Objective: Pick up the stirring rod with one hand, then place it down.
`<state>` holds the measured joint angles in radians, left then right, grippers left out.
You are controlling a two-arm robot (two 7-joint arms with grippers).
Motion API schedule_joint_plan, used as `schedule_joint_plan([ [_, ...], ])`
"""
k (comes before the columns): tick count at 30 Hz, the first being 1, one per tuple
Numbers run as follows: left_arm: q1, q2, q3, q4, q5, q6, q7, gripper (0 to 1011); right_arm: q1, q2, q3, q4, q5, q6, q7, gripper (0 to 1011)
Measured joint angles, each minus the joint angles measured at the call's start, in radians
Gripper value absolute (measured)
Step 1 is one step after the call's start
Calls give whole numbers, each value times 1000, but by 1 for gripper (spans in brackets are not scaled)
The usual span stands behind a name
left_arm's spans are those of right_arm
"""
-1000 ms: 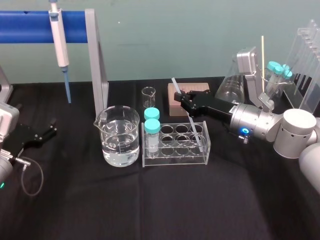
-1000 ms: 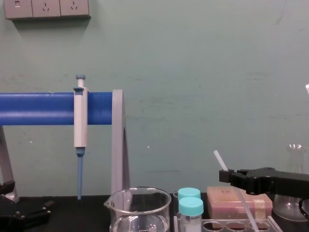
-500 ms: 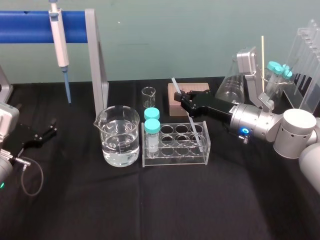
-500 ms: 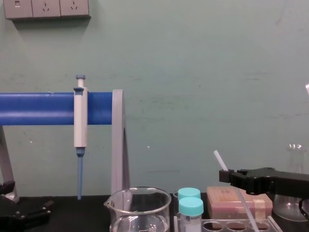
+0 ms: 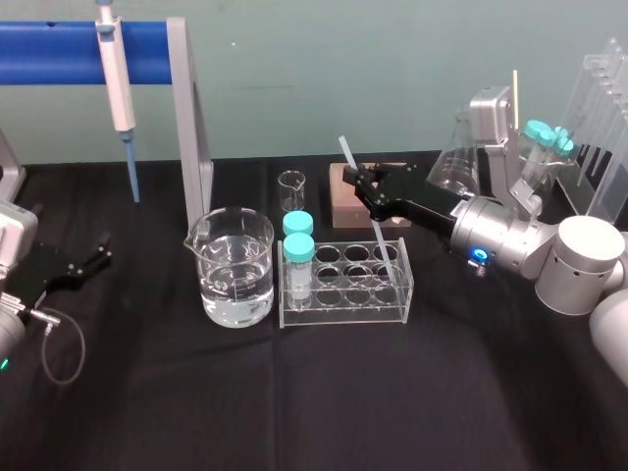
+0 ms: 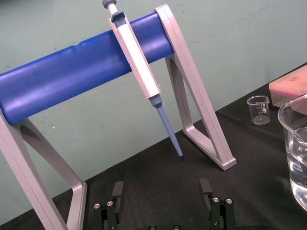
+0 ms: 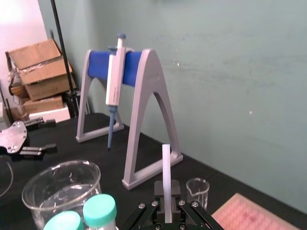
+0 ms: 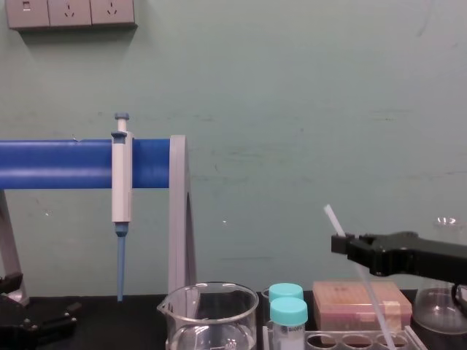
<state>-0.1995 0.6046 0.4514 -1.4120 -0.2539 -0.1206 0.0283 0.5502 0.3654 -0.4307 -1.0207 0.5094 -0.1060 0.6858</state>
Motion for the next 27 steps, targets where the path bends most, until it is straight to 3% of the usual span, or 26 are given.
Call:
schedule_joint_plan([
  [15,0,0,0,0,0,0,0,1000,-56,11,44,-135,-53,-110,-86,72],
  [27,0,0,0,0,0,0,0,1000,-113,-6,91,-195,-138,-260,-171,72],
])
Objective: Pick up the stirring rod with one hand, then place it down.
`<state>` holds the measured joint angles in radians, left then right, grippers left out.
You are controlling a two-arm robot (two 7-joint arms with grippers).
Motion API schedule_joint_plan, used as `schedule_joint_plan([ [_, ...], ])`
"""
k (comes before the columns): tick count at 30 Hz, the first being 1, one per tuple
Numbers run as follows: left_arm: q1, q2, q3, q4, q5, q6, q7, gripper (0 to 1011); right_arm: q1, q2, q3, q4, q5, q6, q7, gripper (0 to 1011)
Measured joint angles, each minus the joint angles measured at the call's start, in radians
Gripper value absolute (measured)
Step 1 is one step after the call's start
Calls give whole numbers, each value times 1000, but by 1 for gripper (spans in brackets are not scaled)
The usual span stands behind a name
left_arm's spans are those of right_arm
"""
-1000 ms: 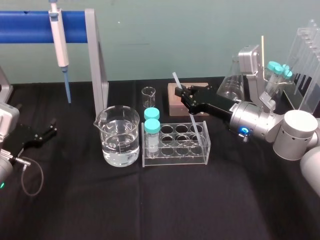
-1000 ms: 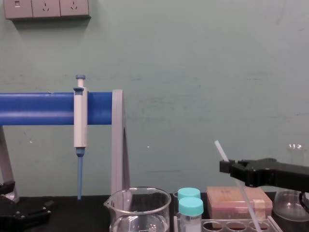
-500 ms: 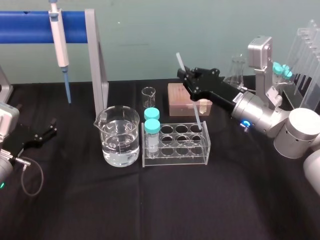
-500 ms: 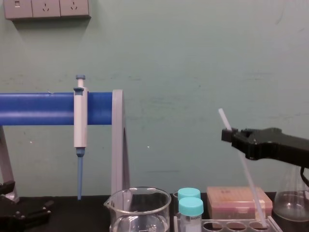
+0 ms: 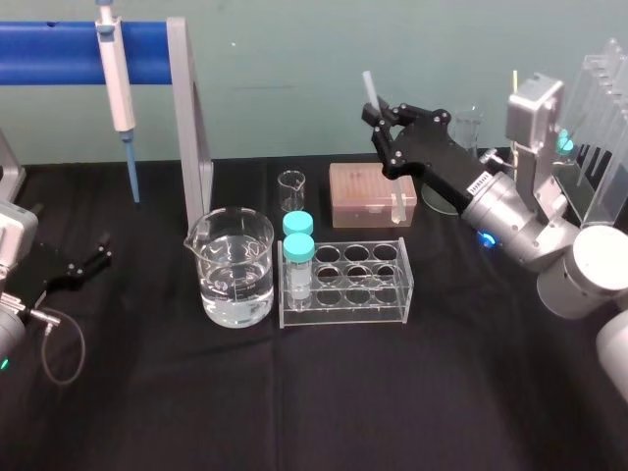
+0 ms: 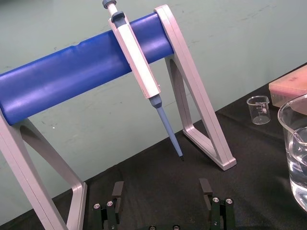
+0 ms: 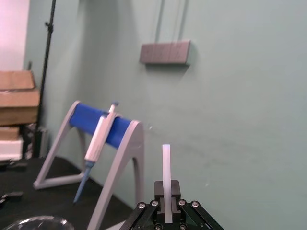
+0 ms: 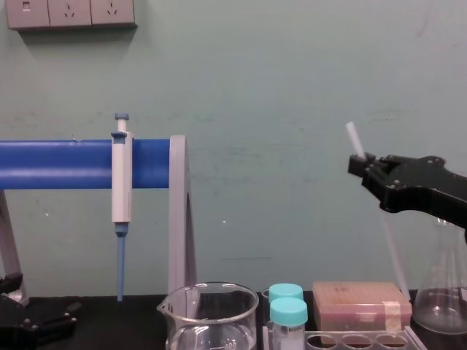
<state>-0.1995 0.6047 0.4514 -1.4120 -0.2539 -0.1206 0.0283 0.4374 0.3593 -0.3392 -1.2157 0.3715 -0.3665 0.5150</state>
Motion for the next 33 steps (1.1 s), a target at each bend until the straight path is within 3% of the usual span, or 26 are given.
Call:
schedule_joint_plan([
  [4,0,0,0,0,0,0,0,1000,-41,-19,28,-16,-13,-63,-36,72],
  [10,0,0,0,0,0,0,0,1000,-99,-40,59,-40,-3,-85,-67,72],
  [14,0,0,0,0,0,0,0,1000,-137,-50,78,-72,-7,-77,-100,72],
  [19,0,0,0,0,0,0,0,1000,-191,-60,98,-137,-48,-39,-162,72],
  [33,0,0,0,0,0,0,0,1000,-274,-73,136,-222,-122,-2,-224,72],
])
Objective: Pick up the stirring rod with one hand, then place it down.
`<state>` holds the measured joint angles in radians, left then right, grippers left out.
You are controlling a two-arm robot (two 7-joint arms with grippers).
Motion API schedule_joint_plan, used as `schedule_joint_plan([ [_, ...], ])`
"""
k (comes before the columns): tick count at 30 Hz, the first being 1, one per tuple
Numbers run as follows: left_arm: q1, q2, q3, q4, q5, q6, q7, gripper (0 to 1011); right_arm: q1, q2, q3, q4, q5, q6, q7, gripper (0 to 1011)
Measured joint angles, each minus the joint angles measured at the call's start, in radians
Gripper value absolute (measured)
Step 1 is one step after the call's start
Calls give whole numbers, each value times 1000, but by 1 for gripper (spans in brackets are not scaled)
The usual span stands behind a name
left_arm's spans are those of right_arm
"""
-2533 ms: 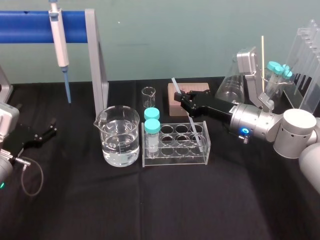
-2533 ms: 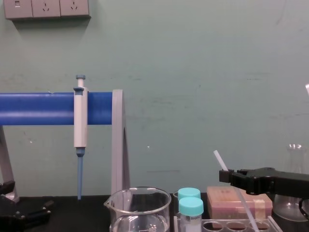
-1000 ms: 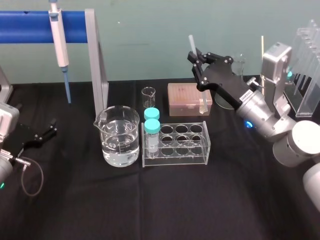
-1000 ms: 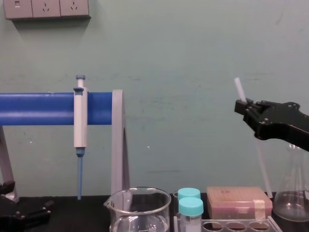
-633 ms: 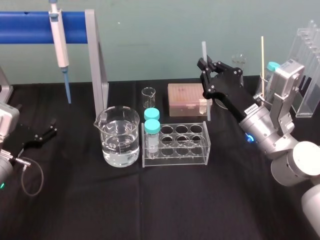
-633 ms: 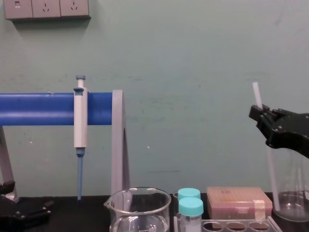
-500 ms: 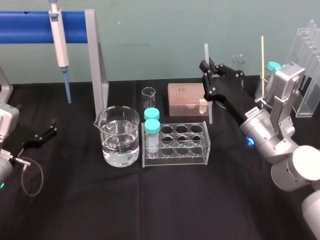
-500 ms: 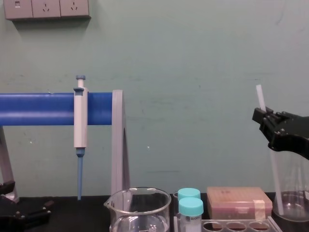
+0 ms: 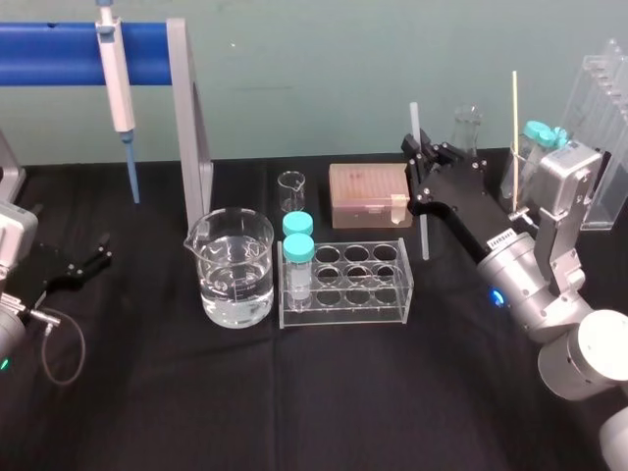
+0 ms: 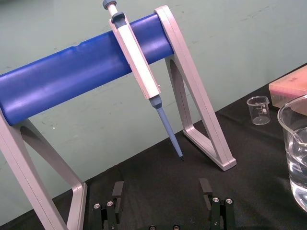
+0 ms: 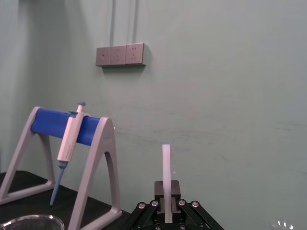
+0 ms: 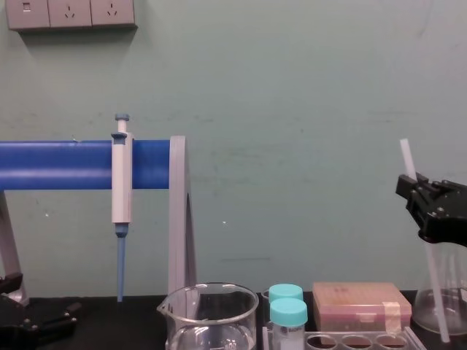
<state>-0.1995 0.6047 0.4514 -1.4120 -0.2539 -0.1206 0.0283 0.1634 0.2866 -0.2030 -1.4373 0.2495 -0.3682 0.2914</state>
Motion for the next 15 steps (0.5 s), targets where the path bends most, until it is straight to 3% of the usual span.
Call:
schedule_joint_plan([
  [15,0,0,0,0,0,0,0,1000,-31,-23,33,-21,-49,11,-28,72],
])
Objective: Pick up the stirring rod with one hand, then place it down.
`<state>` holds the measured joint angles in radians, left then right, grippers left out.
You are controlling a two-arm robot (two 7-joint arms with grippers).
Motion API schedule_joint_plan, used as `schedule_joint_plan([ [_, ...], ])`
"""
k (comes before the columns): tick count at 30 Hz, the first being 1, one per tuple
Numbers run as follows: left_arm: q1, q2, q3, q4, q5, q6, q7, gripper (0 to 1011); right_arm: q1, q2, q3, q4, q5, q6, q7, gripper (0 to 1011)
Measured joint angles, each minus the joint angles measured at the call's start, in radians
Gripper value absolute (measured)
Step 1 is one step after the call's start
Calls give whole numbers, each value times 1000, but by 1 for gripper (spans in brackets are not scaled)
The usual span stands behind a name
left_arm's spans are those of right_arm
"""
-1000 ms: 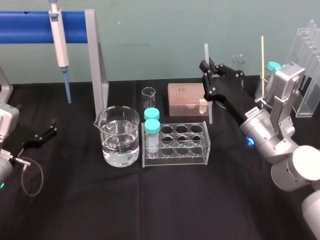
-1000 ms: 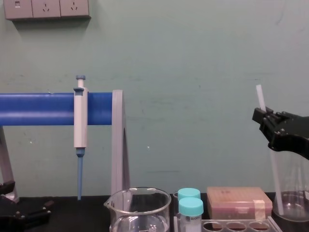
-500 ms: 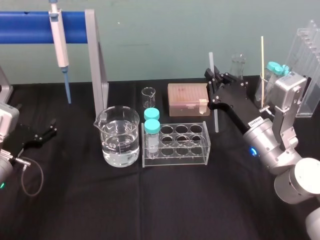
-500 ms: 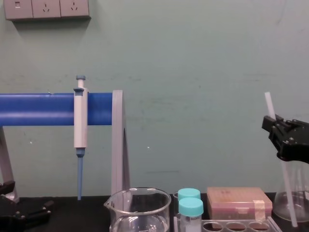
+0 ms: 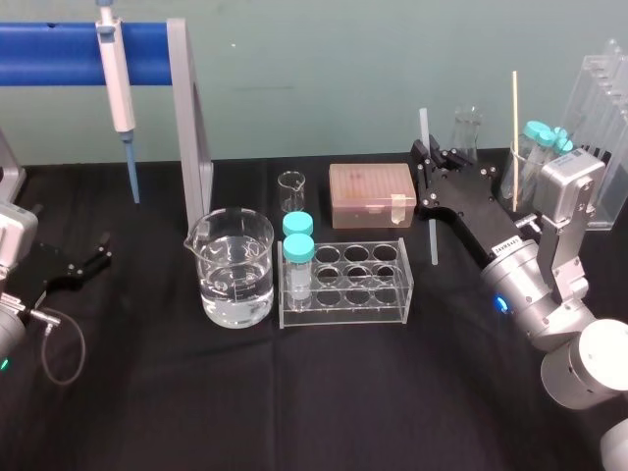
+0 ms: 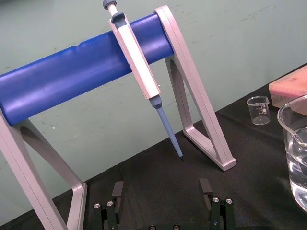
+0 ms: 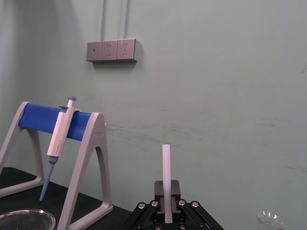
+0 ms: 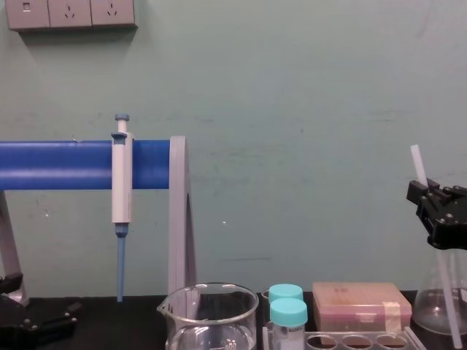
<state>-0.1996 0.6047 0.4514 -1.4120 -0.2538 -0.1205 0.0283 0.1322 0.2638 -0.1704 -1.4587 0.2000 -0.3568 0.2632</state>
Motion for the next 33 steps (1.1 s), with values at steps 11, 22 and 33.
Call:
schedule_joint_plan([
  [11,0,0,0,0,0,0,0,1000,1,2,-3,0,3,0,1,72],
  [22,0,0,0,0,0,0,0,1000,2,3,-5,0,5,0,2,72],
  [33,0,0,0,0,0,0,0,1000,3,4,-5,1,7,0,3,72],
])
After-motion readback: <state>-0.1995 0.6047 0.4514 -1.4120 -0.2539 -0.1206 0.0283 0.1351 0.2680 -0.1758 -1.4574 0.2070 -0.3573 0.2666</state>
